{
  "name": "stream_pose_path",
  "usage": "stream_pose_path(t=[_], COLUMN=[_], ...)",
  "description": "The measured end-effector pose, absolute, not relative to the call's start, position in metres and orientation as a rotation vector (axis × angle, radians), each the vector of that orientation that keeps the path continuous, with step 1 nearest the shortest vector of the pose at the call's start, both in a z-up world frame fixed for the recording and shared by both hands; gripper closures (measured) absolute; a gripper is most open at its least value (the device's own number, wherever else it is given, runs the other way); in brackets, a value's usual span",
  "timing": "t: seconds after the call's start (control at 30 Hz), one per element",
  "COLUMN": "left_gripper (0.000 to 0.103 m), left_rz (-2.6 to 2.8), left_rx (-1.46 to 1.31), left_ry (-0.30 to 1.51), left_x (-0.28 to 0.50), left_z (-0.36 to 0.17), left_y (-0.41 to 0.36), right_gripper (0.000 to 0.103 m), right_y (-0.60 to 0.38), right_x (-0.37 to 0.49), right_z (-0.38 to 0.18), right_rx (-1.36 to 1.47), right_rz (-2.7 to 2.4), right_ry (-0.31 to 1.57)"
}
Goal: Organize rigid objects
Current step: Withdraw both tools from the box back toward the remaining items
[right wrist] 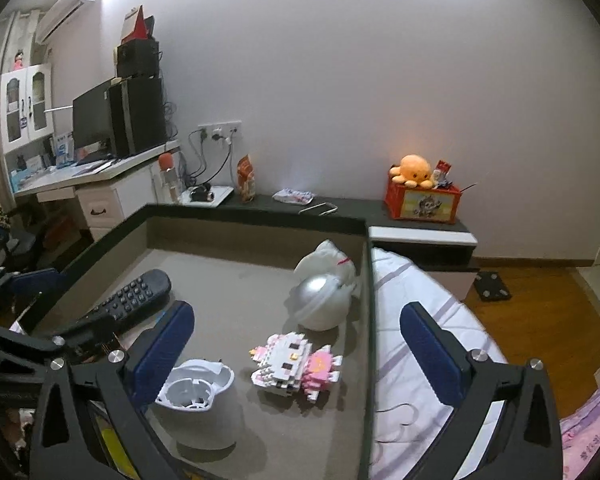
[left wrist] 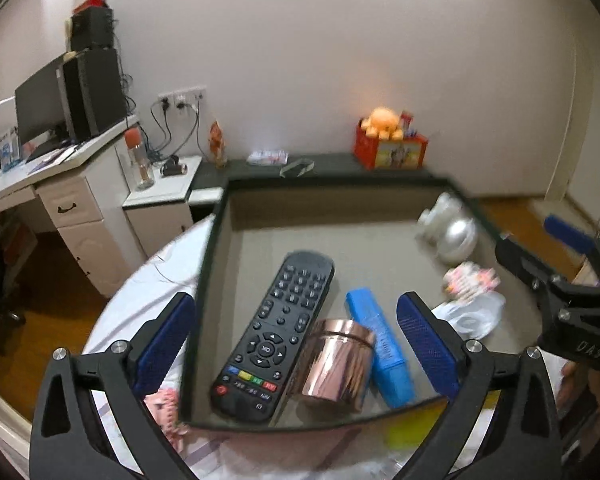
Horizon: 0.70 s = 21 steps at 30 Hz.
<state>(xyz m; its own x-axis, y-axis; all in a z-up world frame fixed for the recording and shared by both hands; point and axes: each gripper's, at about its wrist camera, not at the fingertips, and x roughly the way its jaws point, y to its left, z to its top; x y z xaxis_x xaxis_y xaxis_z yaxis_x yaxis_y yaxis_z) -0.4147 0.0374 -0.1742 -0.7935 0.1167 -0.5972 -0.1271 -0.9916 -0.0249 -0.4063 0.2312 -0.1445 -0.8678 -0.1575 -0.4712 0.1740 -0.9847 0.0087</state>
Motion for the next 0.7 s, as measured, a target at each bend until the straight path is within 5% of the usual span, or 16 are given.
stream_pose_path(t=[0.7], left_gripper=[0.0], left_rz=[2.956], left_rx=[-0.819], left_ry=[-0.046], left_x=[-0.24], left_z=[-0.115], left_y=[-0.022], right_gripper=[0.0], right_y=[0.234], right_x=[-0.246], right_z=[-0.072], right_rx=[0.538], right_rz=[-2.883], right_ry=[-0.003])
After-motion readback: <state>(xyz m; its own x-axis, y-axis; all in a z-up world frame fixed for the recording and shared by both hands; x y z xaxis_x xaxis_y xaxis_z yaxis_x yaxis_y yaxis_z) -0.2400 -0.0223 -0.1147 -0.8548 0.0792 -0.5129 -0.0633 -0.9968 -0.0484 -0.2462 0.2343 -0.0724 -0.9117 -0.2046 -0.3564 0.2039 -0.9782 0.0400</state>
